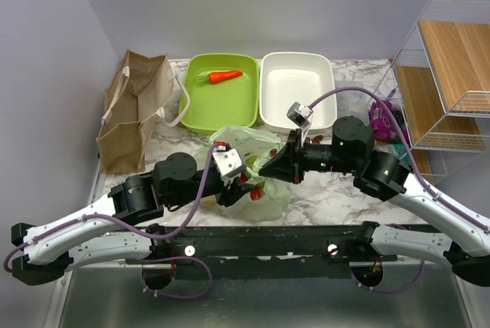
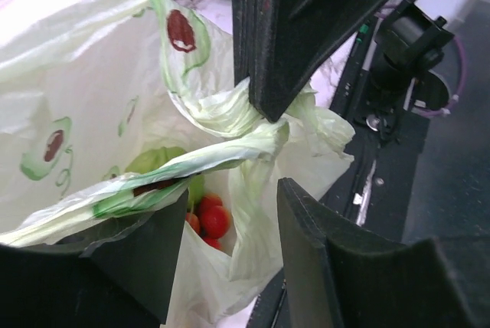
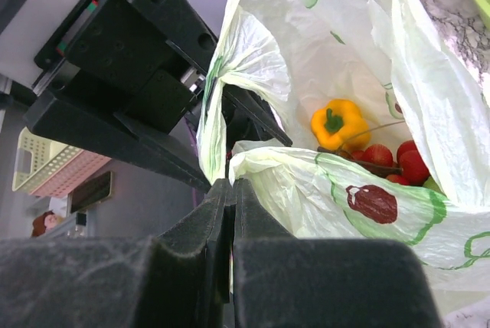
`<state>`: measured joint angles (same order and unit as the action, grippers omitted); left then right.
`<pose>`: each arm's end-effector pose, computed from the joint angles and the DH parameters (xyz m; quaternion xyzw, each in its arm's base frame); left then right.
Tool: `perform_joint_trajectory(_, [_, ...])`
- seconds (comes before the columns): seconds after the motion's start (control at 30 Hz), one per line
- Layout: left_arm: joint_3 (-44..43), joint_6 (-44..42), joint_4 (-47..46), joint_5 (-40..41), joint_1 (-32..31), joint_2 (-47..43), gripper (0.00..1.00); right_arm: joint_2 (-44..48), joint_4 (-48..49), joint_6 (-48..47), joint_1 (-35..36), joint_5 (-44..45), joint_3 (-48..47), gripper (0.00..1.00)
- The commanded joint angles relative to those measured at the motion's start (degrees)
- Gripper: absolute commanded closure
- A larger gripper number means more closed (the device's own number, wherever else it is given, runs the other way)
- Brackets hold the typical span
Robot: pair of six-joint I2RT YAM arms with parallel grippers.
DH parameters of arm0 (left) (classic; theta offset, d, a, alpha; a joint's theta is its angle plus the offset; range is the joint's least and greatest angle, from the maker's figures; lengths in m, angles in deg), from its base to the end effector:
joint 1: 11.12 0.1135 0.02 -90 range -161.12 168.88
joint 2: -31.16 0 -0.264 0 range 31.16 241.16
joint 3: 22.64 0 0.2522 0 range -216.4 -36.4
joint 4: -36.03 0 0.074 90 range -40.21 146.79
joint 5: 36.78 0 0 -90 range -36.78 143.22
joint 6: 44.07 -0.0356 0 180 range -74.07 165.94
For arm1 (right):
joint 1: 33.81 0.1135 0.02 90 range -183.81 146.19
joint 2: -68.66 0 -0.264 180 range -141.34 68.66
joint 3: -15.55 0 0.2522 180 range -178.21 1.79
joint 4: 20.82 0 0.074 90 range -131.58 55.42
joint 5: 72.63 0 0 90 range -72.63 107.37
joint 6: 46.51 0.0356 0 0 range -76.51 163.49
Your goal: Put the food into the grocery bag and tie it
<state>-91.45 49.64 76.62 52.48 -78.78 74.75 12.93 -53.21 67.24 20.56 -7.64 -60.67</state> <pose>0.0614 -0.1506 0.3739 0.4245 0.6726 -0.3578 0.4894 0.1110 0.1807 0.3980 -0.3318 0.6952 0.5181 0.3716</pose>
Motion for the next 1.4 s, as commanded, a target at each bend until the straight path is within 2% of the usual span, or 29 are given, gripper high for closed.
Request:
perform_joint_trajectory(0.0, [0.57, -4.97, -4.58, 10.61, -2.41, -0.55, 0.5, 0.23, -3.03, -1.02, -0.08, 2.31, -2.18, 0.99])
perform_joint_trajectory(0.23, [-0.93, -11.35, -1.63, 15.77, -3.5, -0.5, 0.53, -2.06, -2.48, -0.34, -0.12, -3.62, -2.67, 0.99])
perform_joint_trajectory(0.43, [-3.3, -9.49, 2.77, 5.61, -3.49, 0.98, 0.4, -1.62, -2.08, -1.89, -0.14, -0.13, -3.4, 0.99])
perform_joint_trajectory(0.57, [-1.33, -5.97, -0.25, 2.97, -3.46, -0.08, 0.36, -1.32, -2.31, -3.04, -0.14, 1.59, -4.79, 0.99])
perform_joint_trajectory(0.77, [-0.11, -7.72, -3.78, 12.82, -3.49, -2.14, 0.47, 1.43, -4.57, -6.68, -0.12, 12.53, -5.47, 0.99])
perform_joint_trajectory(0.93, [-0.45, -10.92, -3.02, 13.44, -3.45, -2.0, 0.47, 4.17, -2.86, -9.06, -0.11, 22.19, -4.05, 0.99])
perform_joint_trajectory(1.03, [-0.94, -11.09, -2.04, 13.21, -3.53, -1.51, 0.48, 4.34, 0.03, -9.94, -0.09, 24.41, -2.74, 0.99])
perform_joint_trajectory(1.2, [-0.88, -12.16, -1.85, 15.19, -3.47, -2.18, 0.5, -1.16, 2.19, -12.31, -0.14, 19.34, -3.43, 0.99])
perform_joint_trajectory(1.37, [-1.29, -12.93, -1.45, 17.29, -3.46, -2.3, 0.52, -5.83, 3.93, -11.82, -0.06, 9.13, -3.52, 0.99])
